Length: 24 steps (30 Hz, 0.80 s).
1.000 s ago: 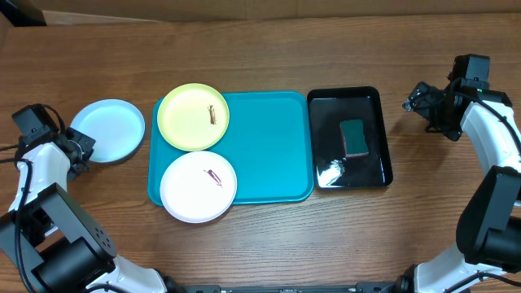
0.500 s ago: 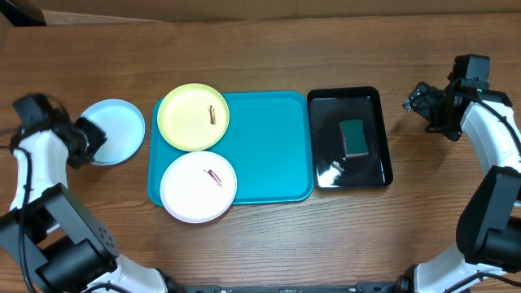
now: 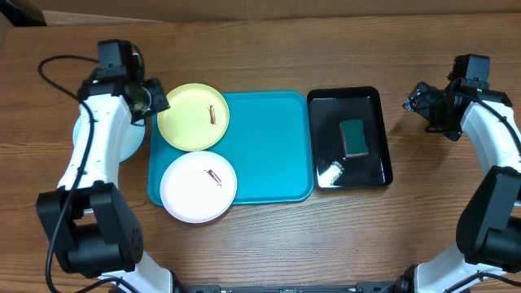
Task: Clean dirty plates on tray and stack at the side
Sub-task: 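Move the left gripper back and pinch the yellow plate's rim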
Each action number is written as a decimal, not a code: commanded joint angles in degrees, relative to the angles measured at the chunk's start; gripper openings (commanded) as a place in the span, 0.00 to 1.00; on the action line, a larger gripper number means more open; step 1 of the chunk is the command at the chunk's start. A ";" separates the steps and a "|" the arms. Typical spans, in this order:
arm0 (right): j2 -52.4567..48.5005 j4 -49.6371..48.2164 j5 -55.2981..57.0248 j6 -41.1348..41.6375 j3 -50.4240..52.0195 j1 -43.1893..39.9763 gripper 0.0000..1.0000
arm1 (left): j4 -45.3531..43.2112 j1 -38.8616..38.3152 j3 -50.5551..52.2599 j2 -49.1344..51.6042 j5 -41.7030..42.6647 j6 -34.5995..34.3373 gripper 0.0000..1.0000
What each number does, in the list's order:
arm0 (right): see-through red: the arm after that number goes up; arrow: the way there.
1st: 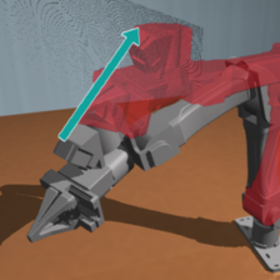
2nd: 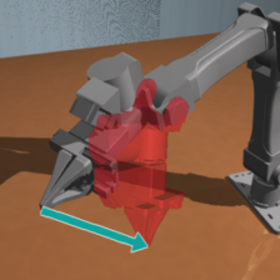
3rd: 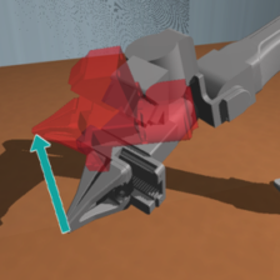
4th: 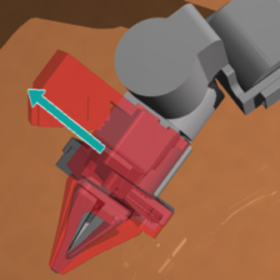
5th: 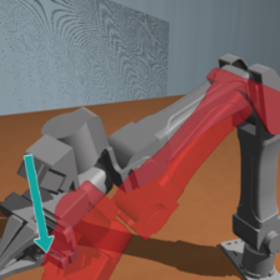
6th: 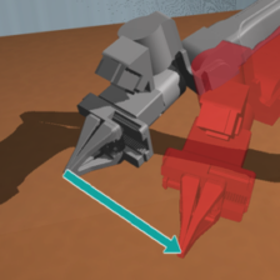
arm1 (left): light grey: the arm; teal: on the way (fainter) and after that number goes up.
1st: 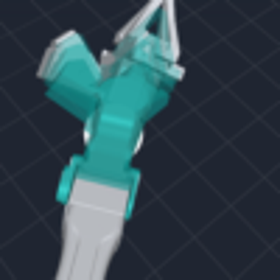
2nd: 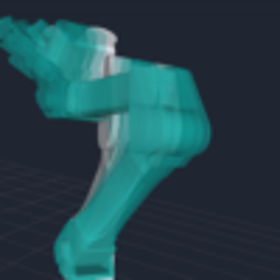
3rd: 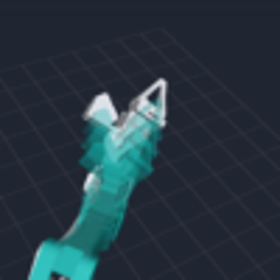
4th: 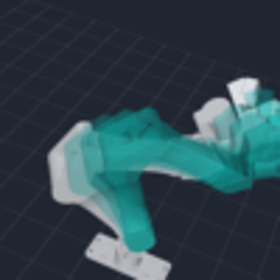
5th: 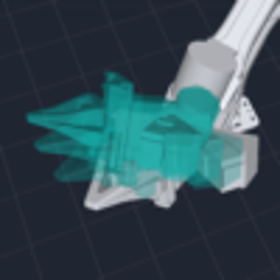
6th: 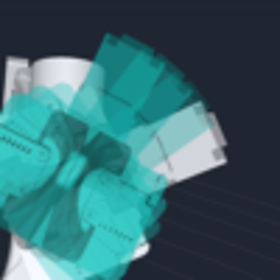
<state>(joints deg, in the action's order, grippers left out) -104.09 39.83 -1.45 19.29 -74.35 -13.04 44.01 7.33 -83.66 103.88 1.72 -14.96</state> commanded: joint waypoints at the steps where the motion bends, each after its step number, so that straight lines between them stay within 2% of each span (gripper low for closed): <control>1: 1.33 -0.31 0.48 0.24 -1.27 0.11 1.00 | -0.61 -0.66 1.44 4.39 -3.80 1.70 0.49; 10: 1.33 -0.31 0.46 0.24 -1.27 0.11 1.00 | -0.96 -0.13 1.44 11.28 -3.78 1.68 0.48; 14: 1.33 -0.31 0.48 0.24 -1.27 0.11 1.00 | -0.94 -0.13 1.44 12.83 -3.02 1.66 0.34; 17: 1.33 -0.31 0.48 0.24 -1.27 0.11 1.00 | -0.98 -0.13 1.33 12.59 -1.68 1.68 0.27; 21: 1.33 -0.31 0.48 0.24 -1.27 0.11 1.00 | -0.50 -0.24 0.59 12.57 1.25 1.68 0.08; 24: 1.33 -0.31 0.48 0.24 -1.27 0.11 1.00 | -0.28 -0.28 0.28 12.48 4.66 1.68 0.04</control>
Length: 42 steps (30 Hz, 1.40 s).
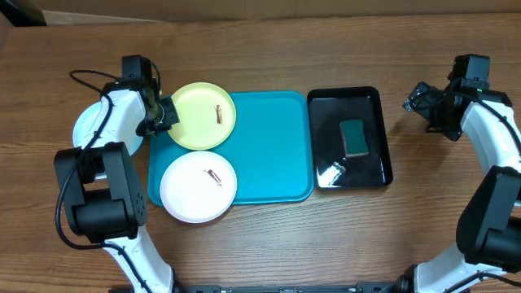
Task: Clean dirty plates on tray and stack at the side
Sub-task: 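Move the left gripper back and pinch the yellow plate's rim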
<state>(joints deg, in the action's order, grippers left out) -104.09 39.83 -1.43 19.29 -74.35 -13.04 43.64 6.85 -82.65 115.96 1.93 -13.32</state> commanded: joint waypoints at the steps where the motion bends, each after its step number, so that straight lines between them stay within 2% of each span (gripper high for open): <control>1: 1.33 -0.31 0.46 0.24 -1.27 0.11 1.00 | 0.09 0.20 -0.74 0.37 5.95 0.04 0.04; 10: 1.33 -0.31 0.46 0.24 -1.27 0.11 1.00 | 2.49 -1.44 -0.74 0.37 14.38 0.04 0.04; 19: 1.33 -0.31 0.46 0.24 -1.27 0.11 1.00 | 3.30 -10.62 -0.74 0.37 16.00 -2.21 0.04; 26: 1.33 -0.31 0.46 0.24 -1.27 0.11 1.00 | 4.39 -17.81 -0.70 0.39 14.88 -5.68 0.04; 33: 1.33 -0.31 0.46 0.24 -1.27 0.11 1.00 | 5.46 -22.21 -0.70 0.39 9.49 -7.78 0.05; 35: 1.33 -0.31 0.44 0.24 -1.27 0.11 1.00 | 5.20 -22.64 -0.70 0.39 9.38 -7.96 0.15; 37: 1.33 -0.31 0.46 0.24 -1.27 0.11 1.00 | 4.70 -22.95 -0.70 0.39 9.31 -8.00 0.20; 42: 1.33 -0.31 0.46 0.24 -1.27 0.11 1.00 | 4.04 -24.30 -0.68 0.39 4.83 -9.25 0.21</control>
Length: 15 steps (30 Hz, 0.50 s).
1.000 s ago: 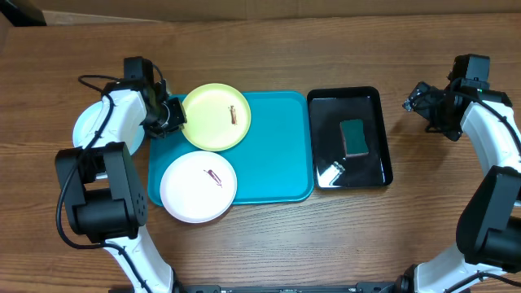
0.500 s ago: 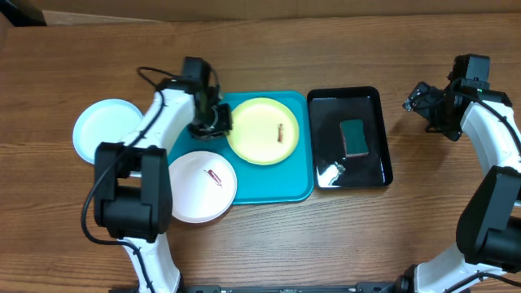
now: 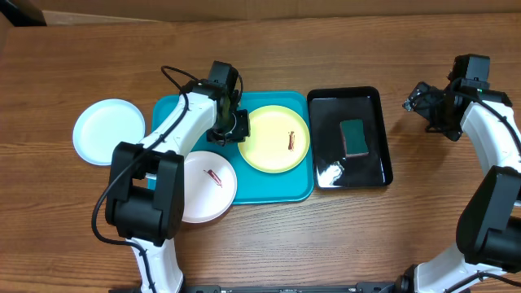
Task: Clean dirty plates on tray and stack at the side
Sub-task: 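Move the left gripper back and pinch the yellow plate's rim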
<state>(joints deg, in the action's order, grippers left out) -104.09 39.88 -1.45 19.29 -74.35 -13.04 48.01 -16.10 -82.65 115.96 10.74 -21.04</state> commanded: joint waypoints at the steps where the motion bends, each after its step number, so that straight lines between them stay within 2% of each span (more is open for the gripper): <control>1: 1.33 -0.35 0.48 0.24 -1.27 0.11 1.00 | -0.33 -1.66 -0.63 0.39 -5.20 -1.86 0.20; 6: 1.33 -0.35 0.48 0.24 -1.27 0.11 1.00 | -1.40 -3.17 0.13 0.42 -6.97 -2.12 0.17; 11: 1.33 -0.35 0.48 0.24 -1.27 0.11 1.00 | -2.05 -3.87 0.98 0.42 -9.94 -2.36 0.10; 15: 1.33 -0.35 0.48 0.24 -1.27 0.11 1.00 | -1.86 -3.85 1.11 0.42 -11.02 -2.36 0.14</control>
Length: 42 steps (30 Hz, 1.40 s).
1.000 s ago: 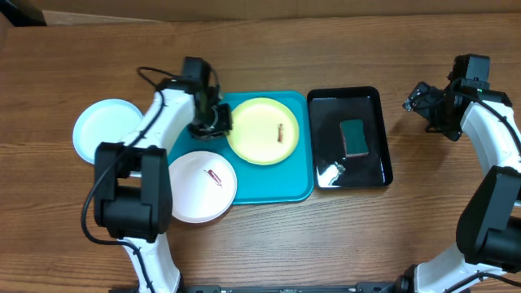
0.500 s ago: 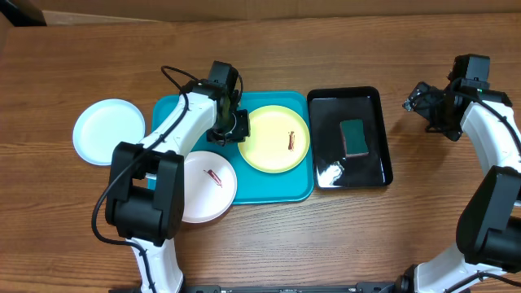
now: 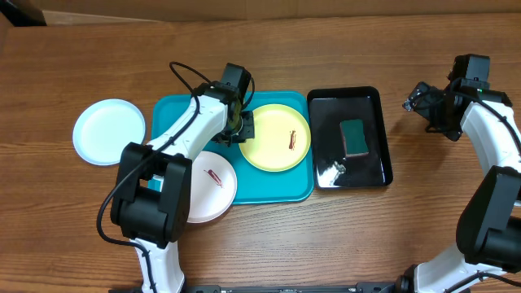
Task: Clean dirty plates on tray and stack at the side
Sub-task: 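Move the left gripper back and pinch the yellow plate's rim, then reach the right gripper into the black tray and grasp the sponge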
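A yellow plate point(image 3: 281, 142) with a brown smear lies on the right half of the teal tray point(image 3: 269, 189). My left gripper point(image 3: 246, 129) is at the plate's left rim, shut on it. A white plate point(image 3: 213, 181) with a reddish smear sits at the tray's front left corner, partly under my left arm. A clean white plate point(image 3: 108, 132) lies on the table left of the tray. My right gripper point(image 3: 415, 99) hovers at the far right, shut on nothing, away from the plates.
A black tray point(image 3: 383, 130) right of the teal tray holds a green sponge point(image 3: 352, 137) and a small white scrap point(image 3: 332, 171). Cardboard runs along the table's back edge.
My left wrist has shifted slightly right and toward the back at the yellow plate's left rim. The plate stays on the tray's right half. The right arm has not moved.
The yellow plate lay at the tray's back left corner with my left gripper beside it over the clean white plate. Then the gripper was at its left rim. Then the plate was on the tray's right half, where the gripper still holds it.
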Each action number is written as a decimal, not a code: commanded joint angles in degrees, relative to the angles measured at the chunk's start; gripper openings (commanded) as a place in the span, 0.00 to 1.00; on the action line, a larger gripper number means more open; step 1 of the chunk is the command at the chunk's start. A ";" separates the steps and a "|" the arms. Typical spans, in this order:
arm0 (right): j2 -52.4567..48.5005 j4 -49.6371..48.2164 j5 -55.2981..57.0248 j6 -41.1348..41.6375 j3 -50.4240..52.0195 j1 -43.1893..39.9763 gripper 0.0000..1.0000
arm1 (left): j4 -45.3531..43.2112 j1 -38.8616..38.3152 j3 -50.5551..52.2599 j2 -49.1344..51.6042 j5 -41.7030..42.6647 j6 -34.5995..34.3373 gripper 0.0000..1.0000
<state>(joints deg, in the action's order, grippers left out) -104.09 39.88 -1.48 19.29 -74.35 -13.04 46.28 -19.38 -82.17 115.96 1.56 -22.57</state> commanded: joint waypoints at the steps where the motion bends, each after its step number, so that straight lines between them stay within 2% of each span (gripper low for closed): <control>1: 1.33 -0.35 0.50 0.24 -1.27 0.11 1.00 | -0.15 -0.57 0.68 0.42 -1.79 -0.83 0.15; 4: 1.33 -0.33 0.50 0.24 -1.27 0.11 1.00 | 0.00 -0.57 0.70 0.42 -1.95 -0.81 0.14; 6: 1.33 -0.33 0.50 0.24 -1.27 0.11 1.00 | 0.28 -0.57 0.70 0.42 -2.25 -0.81 0.05; 8: 1.33 -0.35 0.50 0.24 -1.27 0.11 1.00 | 0.59 -0.48 0.70 0.42 -3.17 -0.85 0.04; 12: 1.33 -0.35 0.48 0.24 -1.27 0.11 1.00 | 2.16 -0.48 0.70 0.42 -6.93 -2.84 0.04; 26: 1.33 -0.35 0.50 0.24 -1.27 0.11 1.00 | 3.39 -0.46 0.70 0.42 -8.90 -8.61 0.04; 32: 1.33 -0.35 0.50 0.24 -1.27 0.11 1.00 | 4.13 -0.46 0.70 0.42 -13.97 -14.19 0.04; 37: 1.33 -0.33 0.50 0.24 -1.27 0.11 1.00 | 4.28 -0.44 0.70 0.39 -13.75 -14.73 0.04; 38: 1.33 -0.35 0.50 0.24 -1.27 0.11 1.00 | 4.46 -0.42 0.70 0.39 -13.75 -14.71 0.08; 40: 1.33 -0.46 0.28 0.26 -1.27 0.11 1.00 | 4.85 -0.11 0.68 0.39 -13.75 -14.71 0.34; 41: 1.33 -0.59 0.28 0.26 -1.27 0.13 1.00 | 4.96 0.11 0.68 0.39 -13.70 -14.71 0.38; 42: 1.33 -0.61 0.31 0.26 -1.27 0.15 1.00 | 5.05 0.35 0.70 0.39 -13.53 -14.71 0.38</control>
<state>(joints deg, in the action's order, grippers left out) -104.09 39.83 -1.45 19.31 -74.35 -13.04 51.11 -19.51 -82.00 115.96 -10.46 -36.16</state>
